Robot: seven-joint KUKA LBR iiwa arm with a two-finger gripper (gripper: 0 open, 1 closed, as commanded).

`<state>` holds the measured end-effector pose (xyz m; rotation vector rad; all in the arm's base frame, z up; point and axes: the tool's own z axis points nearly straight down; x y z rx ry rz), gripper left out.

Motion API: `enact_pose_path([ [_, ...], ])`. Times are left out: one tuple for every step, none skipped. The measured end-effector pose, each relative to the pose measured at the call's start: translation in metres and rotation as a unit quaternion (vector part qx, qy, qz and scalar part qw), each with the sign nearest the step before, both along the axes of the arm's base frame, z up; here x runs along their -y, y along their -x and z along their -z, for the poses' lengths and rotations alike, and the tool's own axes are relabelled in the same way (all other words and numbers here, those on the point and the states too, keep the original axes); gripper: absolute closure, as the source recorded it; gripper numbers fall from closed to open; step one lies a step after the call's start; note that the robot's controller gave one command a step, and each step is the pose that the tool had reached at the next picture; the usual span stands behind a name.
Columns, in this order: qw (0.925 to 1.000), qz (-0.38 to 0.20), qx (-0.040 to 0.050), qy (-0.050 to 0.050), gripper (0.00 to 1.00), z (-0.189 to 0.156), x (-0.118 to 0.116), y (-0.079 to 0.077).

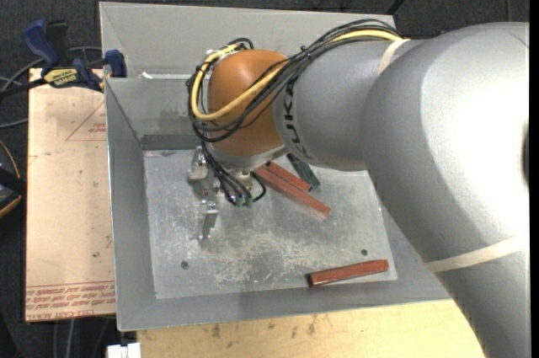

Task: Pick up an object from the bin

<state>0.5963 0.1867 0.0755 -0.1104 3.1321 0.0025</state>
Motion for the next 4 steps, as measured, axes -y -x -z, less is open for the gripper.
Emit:
enact_pose_path([
  [0.9940,0.109,0.0012,-0.005,0.00,0.000,0.016,-0.032],
  [0.9996,0.029,0.0012,-0.001,0.00,-0.005,0.034,-0.043],
  [0.9997,0.025,0.0022,-0.003,0.00,-0.004,0.074,-0.042],
  [0.9956,0.094,0.0016,-0.002,0.00,-0.003,0.092,-0.048],
])
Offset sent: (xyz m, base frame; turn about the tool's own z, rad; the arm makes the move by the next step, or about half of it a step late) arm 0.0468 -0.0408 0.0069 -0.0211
